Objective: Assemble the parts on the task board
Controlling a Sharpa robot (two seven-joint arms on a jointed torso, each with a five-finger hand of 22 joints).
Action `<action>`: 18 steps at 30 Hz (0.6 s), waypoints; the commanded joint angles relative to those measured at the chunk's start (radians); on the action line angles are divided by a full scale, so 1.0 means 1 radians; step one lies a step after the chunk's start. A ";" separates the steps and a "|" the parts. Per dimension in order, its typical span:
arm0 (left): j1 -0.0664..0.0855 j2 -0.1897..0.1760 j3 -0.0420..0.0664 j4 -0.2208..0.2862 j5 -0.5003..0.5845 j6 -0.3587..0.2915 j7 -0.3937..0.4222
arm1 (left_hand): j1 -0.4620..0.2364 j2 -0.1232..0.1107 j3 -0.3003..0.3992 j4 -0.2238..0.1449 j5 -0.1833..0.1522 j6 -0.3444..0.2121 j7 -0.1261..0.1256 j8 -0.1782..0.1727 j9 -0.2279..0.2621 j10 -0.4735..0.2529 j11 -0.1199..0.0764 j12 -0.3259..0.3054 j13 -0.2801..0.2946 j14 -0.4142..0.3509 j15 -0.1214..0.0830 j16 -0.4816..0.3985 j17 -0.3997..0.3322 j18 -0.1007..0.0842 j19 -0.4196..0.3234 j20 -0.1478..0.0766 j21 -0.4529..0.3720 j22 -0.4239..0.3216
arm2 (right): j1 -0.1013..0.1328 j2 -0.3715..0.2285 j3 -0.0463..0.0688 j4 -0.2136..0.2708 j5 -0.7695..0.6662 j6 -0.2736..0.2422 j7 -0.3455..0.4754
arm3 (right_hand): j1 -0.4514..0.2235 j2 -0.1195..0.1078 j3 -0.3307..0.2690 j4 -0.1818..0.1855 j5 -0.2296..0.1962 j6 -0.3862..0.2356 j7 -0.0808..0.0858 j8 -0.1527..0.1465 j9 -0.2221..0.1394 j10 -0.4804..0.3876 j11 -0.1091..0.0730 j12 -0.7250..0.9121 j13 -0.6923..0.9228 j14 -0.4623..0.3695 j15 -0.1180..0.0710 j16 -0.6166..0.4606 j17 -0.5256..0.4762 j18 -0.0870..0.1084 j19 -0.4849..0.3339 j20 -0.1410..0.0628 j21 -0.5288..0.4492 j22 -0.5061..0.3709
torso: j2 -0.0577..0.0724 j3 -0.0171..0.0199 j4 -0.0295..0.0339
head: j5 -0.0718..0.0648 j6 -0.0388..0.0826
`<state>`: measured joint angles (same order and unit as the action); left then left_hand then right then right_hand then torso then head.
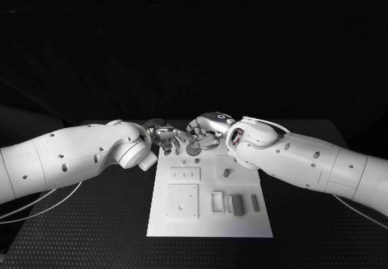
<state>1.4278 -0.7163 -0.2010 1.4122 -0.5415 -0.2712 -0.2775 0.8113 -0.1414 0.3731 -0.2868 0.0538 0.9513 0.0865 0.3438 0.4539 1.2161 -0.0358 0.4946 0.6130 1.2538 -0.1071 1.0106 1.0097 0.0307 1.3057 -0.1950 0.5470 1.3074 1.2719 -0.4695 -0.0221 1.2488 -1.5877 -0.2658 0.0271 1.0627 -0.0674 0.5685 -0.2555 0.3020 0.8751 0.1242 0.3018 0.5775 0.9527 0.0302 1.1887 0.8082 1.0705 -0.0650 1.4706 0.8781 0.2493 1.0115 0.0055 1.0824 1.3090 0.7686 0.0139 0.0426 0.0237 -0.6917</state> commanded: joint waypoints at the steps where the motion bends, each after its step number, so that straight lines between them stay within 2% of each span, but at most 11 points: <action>1: 0.001 0.003 0.001 0.000 -0.005 0.013 0.003 | 0.010 0.003 0.005 0.000 -0.005 0.052 0.021 0.005 0.002 -0.042 0.037 0.004 -0.002 -0.005 -0.001 0.006 -0.003 0.084 -0.005 -0.001 0.005 0.024 | 0.000 0.008 -0.003 -0.012 -0.013 0.015 -0.010 | -0.001 -0.003 0.000 0.006 0.001 0.022 0.016 0.002 0.001 0.004 -0.001 0.002 -0.001 0.000 -0.009 0.006 -0.001 0.012 0.005 -0.005 0.003 0.011 | 0.000 -0.0006 0.0004 | 0.000 0.000; 7: 0.001 0.005 0.001 0.001 -0.005 0.023 0.001 | 0.019 0.014 0.009 0.000 -0.005 0.061 0.018 0.008 0.003 -0.034 0.034 0.006 -0.005 -0.006 -0.004 0.011 -0.009 0.082 -0.007 -0.003 0.009 0.024 | -0.001 0.018 -0.006 -0.020 -0.013 0.017 -0.014 | 0.000 -0.002 0.000 0.006 0.001 0.023 0.016 0.002 0.001 0.005 -0.001 0.002 -0.002 0.001 -0.009 0.006 -0.002 0.012 0.005 -0.005 0.003 0.010 | 0.000 -0.0002 0.0002 | 0.000 -0.001; 13: 0.001 0.009 0.001 -0.002 -0.005 0.027 -0.006 | 0.021 0.021 0.005 0.000 -0.005 0.094 0.004 0.021 0.008 0.001 0.021 0.023 -0.006 0.006 -0.017 0.032 -0.019 0.080 0.003 -0.011 0.024 0.024 | -0.001 0.022 -0.006 -0.021 -0.014 0.018 -0.015 | -0.001 -0.001 0.000 0.006 0.001 0.023 0.015 0.002 0.001 0.005 -0.001 0.002 -0.002 0.001 -0.009 0.006 -0.002 0.012 0.005 -0.005 0.003 0.010 | 0.000 0.0003 -0.0008 | 0.000 -0.001; 18: 0.001 0.013 0.001 -0.004 -0.004 0.025 -0.010 | 0.028 0.028 0.005 -0.002 -0.005 0.101 0.000 0.023 0.009 0.006 0.017 0.026 -0.006 0.010 -0.021 0.040 -0.023 0.080 0.007 -0.015 0.031 0.024 | -0.001 0.025 -0.006 -0.019 -0.015 0.016 -0.017 | -0.001 -0.001 0.000 0.006 0.001 0.023 0.015 0.002 0.001 0.005 -0.001 0.002 -0.002 0.001 -0.010 0.006 -0.002 0.012 0.006 -0.006 0.003 0.010 | 0.000 -0.0001 -0.0004 | 0.000 -0.002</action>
<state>1.4278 -0.7066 -0.2006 1.4076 -0.5428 -0.2592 -0.2844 0.8343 -0.1184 0.3757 -0.2894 0.0538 0.9568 0.0810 0.3630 0.4624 1.2256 -0.0264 0.5148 0.6076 1.2629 -0.1238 1.0487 0.9875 0.0305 1.3115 -0.2038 0.5748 1.3073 1.2709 -0.4460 -0.0284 1.2281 -1.5904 -0.2579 0.0147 1.0627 -0.0674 0.5684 -0.2555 0.3020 0.8771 0.1260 0.2996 0.5770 0.9526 0.0302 1.1887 0.8073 1.0715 -0.0700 1.4706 0.8772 0.2492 1.0171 0.0035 1.0824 1.3090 0.7684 0.0139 0.0421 0.0239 -0.6932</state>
